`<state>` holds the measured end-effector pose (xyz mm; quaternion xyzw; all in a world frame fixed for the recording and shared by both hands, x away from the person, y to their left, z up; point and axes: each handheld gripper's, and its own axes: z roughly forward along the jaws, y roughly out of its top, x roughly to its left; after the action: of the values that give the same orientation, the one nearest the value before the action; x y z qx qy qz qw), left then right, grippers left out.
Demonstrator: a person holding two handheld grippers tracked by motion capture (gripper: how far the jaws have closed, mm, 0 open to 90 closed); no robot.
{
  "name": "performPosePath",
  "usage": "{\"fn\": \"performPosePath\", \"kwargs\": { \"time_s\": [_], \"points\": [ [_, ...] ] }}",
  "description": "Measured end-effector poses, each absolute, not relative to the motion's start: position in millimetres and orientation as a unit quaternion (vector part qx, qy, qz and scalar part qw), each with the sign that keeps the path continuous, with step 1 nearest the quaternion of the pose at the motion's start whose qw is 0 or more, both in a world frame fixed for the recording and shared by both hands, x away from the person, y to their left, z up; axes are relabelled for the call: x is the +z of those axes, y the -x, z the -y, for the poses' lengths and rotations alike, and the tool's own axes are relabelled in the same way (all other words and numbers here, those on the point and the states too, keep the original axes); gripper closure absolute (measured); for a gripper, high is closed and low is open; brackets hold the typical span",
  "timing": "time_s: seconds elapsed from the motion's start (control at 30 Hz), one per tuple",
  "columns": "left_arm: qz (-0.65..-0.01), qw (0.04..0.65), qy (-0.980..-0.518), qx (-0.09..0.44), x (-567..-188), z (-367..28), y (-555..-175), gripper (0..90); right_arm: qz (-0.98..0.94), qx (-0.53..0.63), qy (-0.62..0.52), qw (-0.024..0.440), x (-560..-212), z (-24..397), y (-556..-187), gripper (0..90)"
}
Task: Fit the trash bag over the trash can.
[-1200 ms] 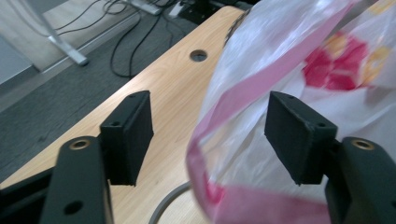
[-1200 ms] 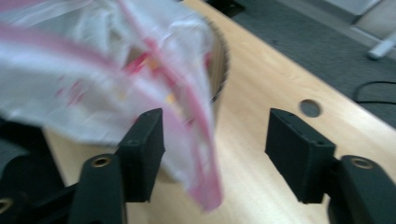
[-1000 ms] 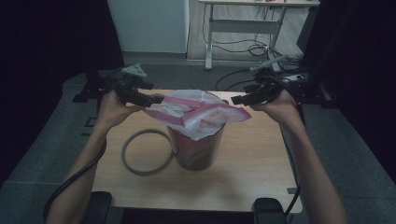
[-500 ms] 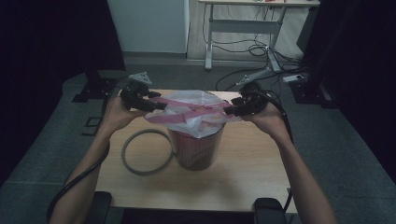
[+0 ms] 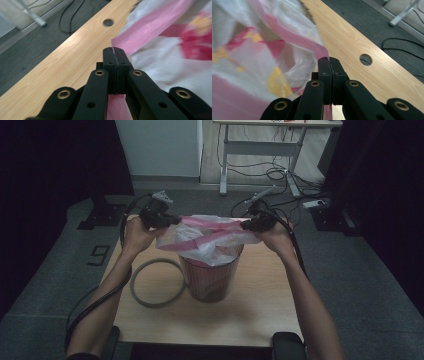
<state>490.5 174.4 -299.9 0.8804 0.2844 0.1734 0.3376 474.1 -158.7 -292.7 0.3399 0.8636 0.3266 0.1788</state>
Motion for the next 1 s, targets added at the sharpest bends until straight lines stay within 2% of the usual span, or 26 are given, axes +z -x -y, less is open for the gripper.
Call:
{"fn": "performPosePath", "kwargs": {
  "time_s": [0.37,0.63,0.77,0.83,0.93,1.0],
  "points": [
    [-0.302,0.313,-0.89,0.14,-328.0,-153.7,-519.0,88.5,-0.857,0.293,-0.38,0.187,-316.0,146.3,-502.0,88.3],
    [-0.312,0.309,-0.89,0.121,-336.4,-151.6,-526.4,88.5,-0.849,0.285,-0.415,0.162,-332.4,146.9,-509.1,88.7],
    [-0.316,0.317,-0.885,0.128,-333.2,-153.4,-527.7,88.4,-0.849,0.268,-0.421,0.175,-334.2,147.2,-510.4,88.8],
    [-0.31,0.299,-0.893,0.13,-334.2,-152.7,-527.3,88.5,-0.853,0.236,-0.429,0.184,-341.0,151.1,-512.3,88.8],
    [-0.306,0.282,-0.9,0.127,-340.8,-153.3,-525.3,88.7,-0.856,0.253,-0.422,0.16,-348.5,156.3,-511.1,88.6],
    [-0.309,0.284,-0.902,0.104,-345.6,-156.9,-525.4,87.7,-0.862,0.262,-0.41,0.14,-352.4,157.8,-508.1,87.6]
  ]
}}
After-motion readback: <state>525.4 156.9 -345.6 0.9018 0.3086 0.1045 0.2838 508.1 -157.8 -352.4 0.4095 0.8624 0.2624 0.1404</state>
